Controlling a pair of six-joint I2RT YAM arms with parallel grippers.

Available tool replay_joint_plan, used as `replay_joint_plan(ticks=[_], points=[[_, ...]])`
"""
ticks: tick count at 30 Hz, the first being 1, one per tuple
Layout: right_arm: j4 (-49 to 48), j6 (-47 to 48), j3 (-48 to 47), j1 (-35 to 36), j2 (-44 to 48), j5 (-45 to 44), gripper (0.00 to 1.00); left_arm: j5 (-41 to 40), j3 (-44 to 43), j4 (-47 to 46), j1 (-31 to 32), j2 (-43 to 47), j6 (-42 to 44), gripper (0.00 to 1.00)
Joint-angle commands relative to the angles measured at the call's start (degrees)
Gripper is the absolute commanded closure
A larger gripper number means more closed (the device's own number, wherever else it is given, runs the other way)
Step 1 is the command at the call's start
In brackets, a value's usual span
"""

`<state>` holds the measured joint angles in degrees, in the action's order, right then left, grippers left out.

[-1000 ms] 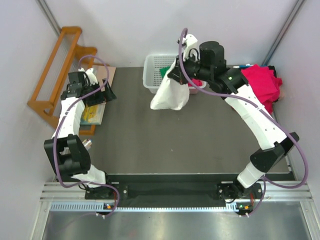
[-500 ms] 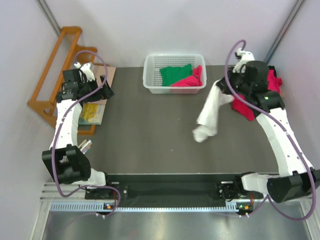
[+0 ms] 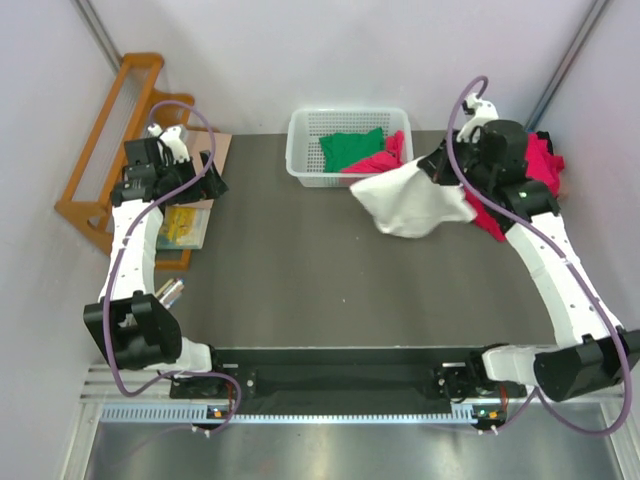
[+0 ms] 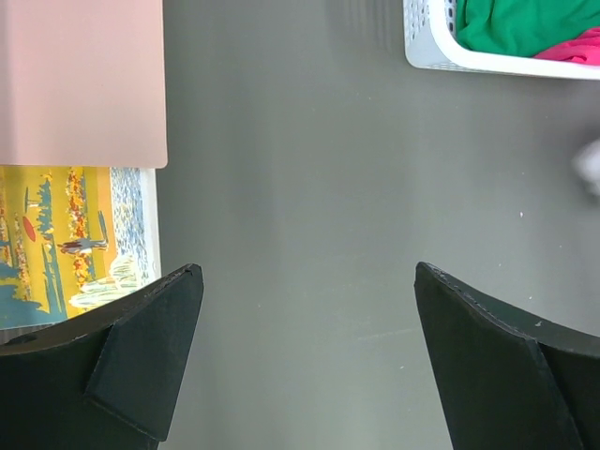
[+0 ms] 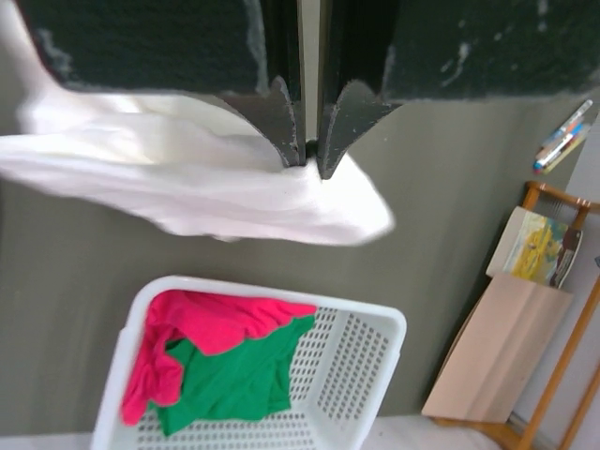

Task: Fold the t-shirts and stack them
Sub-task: Move the tshirt to the center of the board

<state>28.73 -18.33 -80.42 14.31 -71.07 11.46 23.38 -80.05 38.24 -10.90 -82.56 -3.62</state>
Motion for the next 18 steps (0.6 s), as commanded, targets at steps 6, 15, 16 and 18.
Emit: replay_joint_plan(ticks=[6, 15, 16, 18], points=[[-7.46, -3.03, -0.44, 10.09, -7.67, 1.72, 1.0, 1.23, -2.3, 0.87, -0.18, 3.38, 1.86, 0.01], [-5.36, -5.05, 1.58, 30.84, -16.37, 1.45, 1.0, 3.69, -4.59, 1.4, -0.18, 2.67, 0.98, 0.01], [-4.48, -5.05, 1.76, 32.61, -16.64, 1.54, 1.0, 3.69, -4.67, 1.31, -0.18, 2.5, 1.07, 0.01], [-2.63, -5.31, 2.28, 37.08, -16.82, 1.54, 1.0, 3.96, -5.11, 1.57, -0.18, 2.15, 1.07, 0.01]])
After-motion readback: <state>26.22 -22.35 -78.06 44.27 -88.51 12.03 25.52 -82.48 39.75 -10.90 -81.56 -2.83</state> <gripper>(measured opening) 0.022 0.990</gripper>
